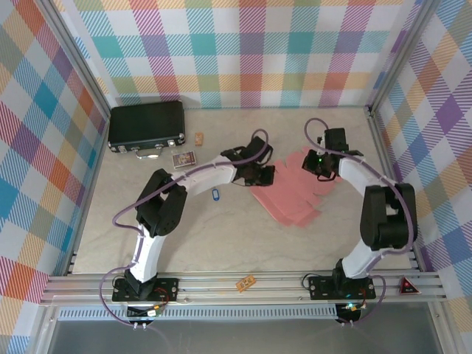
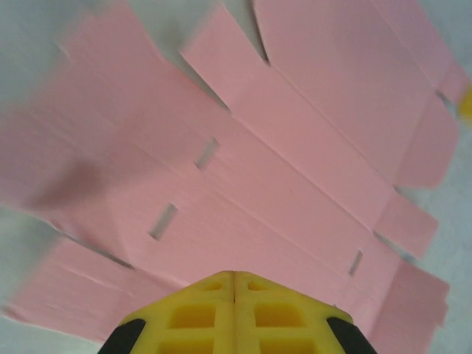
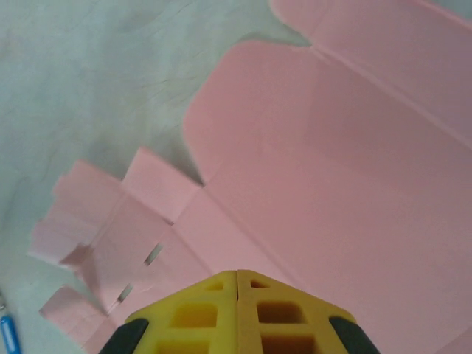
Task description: Fold the paper box
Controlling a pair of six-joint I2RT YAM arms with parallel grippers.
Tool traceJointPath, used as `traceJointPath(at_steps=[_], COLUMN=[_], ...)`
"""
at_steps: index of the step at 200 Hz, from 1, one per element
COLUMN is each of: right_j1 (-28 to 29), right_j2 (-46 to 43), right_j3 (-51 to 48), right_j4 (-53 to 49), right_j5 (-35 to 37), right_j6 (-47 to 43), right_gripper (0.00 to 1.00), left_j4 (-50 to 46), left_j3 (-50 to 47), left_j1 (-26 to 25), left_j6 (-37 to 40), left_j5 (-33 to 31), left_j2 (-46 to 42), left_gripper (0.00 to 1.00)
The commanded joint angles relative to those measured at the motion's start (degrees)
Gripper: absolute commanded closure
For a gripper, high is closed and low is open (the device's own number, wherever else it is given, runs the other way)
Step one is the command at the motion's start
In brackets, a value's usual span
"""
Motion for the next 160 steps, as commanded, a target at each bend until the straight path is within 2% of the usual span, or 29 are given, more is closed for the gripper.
traceJointPath(at_steps=[1,41,61,160], right_j1=[-0.7,-0.8,-0.8,-0.7], right_j2=[5.3,13.5,14.8,9.8], right_j3=[4.9,11.7,11.9,2.9], right_j4=[-4.7,-8.7,-9.4,-13.1], right_j5=[-2.7,0.4,1.4,4.0], right_j6=[-5.7,-5.9,-5.2,-2.3], right_gripper=[1.0,1.0,1.0,1.0], left_j4=[3.9,8.6,7.3,3.0], left_j3=[-3.3,-6.0,-6.3,-7.4], left_j1=[-2.4,-4.0,-3.8,2.3], left_j6=[-5.0,-6.9,-6.9,-5.1], left_j5=[2.2,2.7,0.1,-3.9], left_j2=[0.1,2.1,3.3,6.9], left_gripper=[1.0,1.0,1.0,1.0])
